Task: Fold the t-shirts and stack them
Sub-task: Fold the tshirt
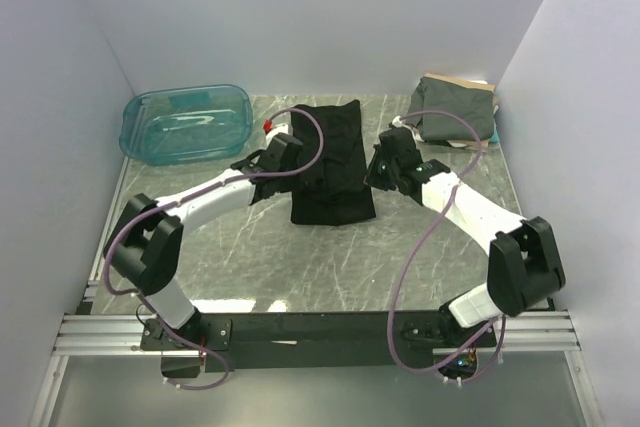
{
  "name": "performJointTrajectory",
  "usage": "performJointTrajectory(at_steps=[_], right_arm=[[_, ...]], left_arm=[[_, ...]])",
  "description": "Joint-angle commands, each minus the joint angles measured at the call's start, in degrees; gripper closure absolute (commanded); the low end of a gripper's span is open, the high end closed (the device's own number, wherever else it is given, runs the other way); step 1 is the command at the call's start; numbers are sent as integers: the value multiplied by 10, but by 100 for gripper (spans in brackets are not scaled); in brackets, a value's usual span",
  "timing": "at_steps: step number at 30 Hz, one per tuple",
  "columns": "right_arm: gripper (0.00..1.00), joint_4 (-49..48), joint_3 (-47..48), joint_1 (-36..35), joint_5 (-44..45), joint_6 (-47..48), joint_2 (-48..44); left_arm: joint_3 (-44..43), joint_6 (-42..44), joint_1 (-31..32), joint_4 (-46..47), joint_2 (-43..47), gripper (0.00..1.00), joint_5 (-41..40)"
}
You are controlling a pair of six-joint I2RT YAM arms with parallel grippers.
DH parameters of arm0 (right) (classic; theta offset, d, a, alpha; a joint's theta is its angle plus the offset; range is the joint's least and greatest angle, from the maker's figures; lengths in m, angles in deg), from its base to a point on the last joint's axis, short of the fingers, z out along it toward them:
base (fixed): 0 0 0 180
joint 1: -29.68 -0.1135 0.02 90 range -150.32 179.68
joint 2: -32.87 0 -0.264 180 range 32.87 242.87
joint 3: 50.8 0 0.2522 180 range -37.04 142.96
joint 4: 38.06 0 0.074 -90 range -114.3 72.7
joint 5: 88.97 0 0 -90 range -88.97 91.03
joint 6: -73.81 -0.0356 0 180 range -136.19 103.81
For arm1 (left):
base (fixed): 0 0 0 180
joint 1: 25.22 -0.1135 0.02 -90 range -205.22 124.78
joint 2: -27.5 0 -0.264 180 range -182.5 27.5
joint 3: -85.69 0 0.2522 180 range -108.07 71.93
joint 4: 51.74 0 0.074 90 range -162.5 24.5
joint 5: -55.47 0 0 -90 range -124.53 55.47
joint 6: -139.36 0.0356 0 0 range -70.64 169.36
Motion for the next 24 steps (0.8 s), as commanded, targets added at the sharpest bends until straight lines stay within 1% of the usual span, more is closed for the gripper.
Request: performJointTrajectory(at_steps=[1,5,8,10,14,20,21,23,24], right_arm=[[97,-18,54,13,-8,13,29],[97,-16,83,25,-17,15,67],[98,-17,103,33,-25,16,93],[98,-16,119,40,-30,16,110],[98,-22,141,45,-42,18,142],[98,-13,182,57,-29,22,193],[98,-10,193,59,-24,24,199],[91,-13,205,63,-24,33,218],[85,-10,221,64,-25,36,225]], left_arm=[[-37,28,-23,31,-17,99,30],[-70,58,-42,36,-58,99,58],[-99,72,-54,30,-87,99,64],[-123,72,-59,20,-102,99,67],[-140,78,-70,20,-132,99,82],[-171,91,-87,14,-171,99,88],[-179,98,-89,8,-178,99,102],[-205,107,-92,-2,-200,89,107],[-224,113,-93,-12,-208,74,115]])
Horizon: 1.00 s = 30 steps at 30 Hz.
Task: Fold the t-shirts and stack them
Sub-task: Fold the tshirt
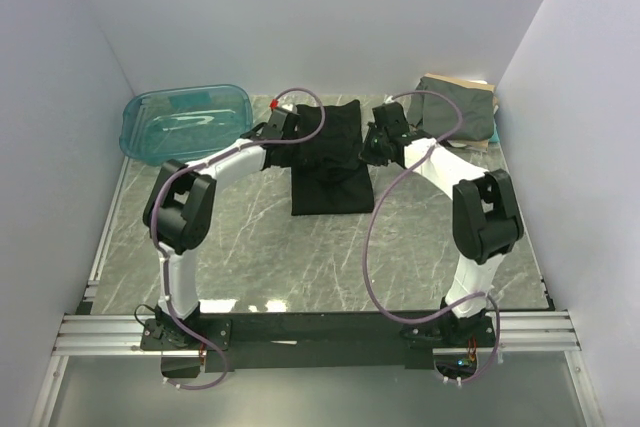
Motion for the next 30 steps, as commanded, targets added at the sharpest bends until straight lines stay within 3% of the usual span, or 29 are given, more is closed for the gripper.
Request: performJointTrajectory(at_steps=[1,5,6,7,9,14,19,23,30], right_arm=[[73,3,55,10,5,28,28],[50,26,98,12,10,49,38],[44,30,101,11,15,49,34],[32,29,99,12,14,54,18],[24,22,70,11,7,55,-3],[18,-46,-44,2,-87,42,-86],[17,-92,-114,-44,-143,49,-91],[17,-116,-87,-67,-163,59,-41],[17,-116,68,-73,-157,58,121]], left_arm=[[-60,29,-6,-16,-23,62,23],[-93,38,-8,-36,-29,26,16],[-94,39,-9,-37,-23,13,16],[-90,39,-8,-35,-15,7,17],[-76,38,-8,-28,16,1,20],[24,11,-8,7,116,1,36],[168,-34,-8,30,238,1,40],[278,-75,-7,44,333,1,53],[418,-142,-3,55,445,1,63]])
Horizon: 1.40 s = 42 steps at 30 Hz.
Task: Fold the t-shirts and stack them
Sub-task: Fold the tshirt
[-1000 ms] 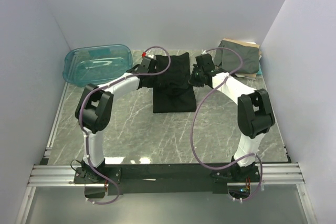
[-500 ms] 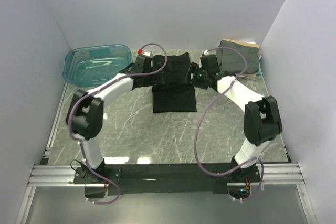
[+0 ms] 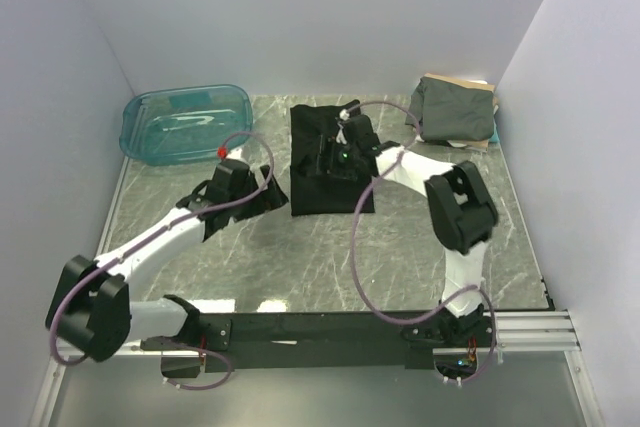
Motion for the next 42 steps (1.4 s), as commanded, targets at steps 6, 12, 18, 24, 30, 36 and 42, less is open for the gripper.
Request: performJointTrajectory(at_steps=[6,12,18,24,30,36,42], right_arm=[[17,31,242,15,27,-6,161],[17,46,345,40,20,-23,200],[17,35,232,48,84,11,63],[16,11,-45,82,122,-27,-134],[17,10,-218,108,100,-35,-233],[24,10,-260,121,68,-25,-245],[28,-3,-275,124,51,-25,-234]], left_arm=[[56,-47,6,3,80,1,4],[58,-42,6,-8,96,1,2],[62,-33,6,42,70,0,14],[36,-17,6,99,-24,8,39],[-3,-4,6,124,-124,26,55],[-25,-1,6,133,-191,46,62],[-49,8,7,133,-237,56,55]])
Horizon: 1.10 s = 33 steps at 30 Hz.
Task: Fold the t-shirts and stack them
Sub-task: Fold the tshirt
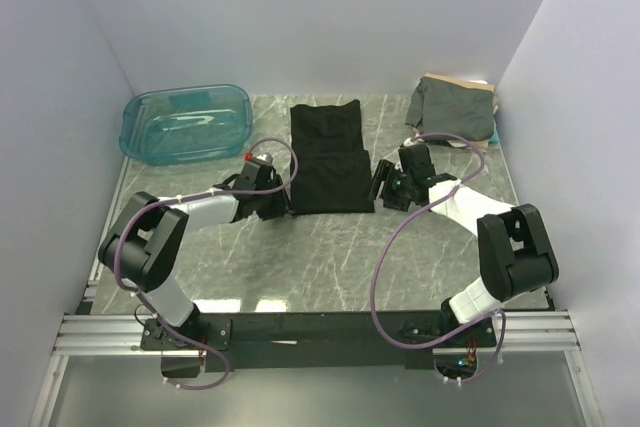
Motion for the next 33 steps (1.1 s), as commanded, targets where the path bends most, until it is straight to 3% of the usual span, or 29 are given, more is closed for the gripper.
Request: performJointTrajectory(at_steps=[1,7,11,16,17,19,21,29,33], right_arm=[[28,-29,-6,4,-16,5,-5],[36,-36,-9,6,-27,6,13],[38,-38,-10,6,-26,7,27],[42,-42,-3,7,-22,8,44],[46,-42,-1,7,-26,11,51],[47,-42,2,6,-30,13,56],[48,-36,5,7,-22,15,65],[59,-29,6,7,-8,20,78],[75,-35,7,5,-22,18,88]], left_arm=[[-29,15,2,21,-20,56,6],[-48,23,2,22,-49,63,18],[-49,20,2,21,-60,78,18],[-57,19,3,32,-88,80,40],[-65,18,3,28,-93,82,38],[-72,18,4,27,-106,87,38],[-75,21,5,13,-111,99,37],[-62,26,7,4,-89,99,14],[-49,22,9,17,-75,99,19]])
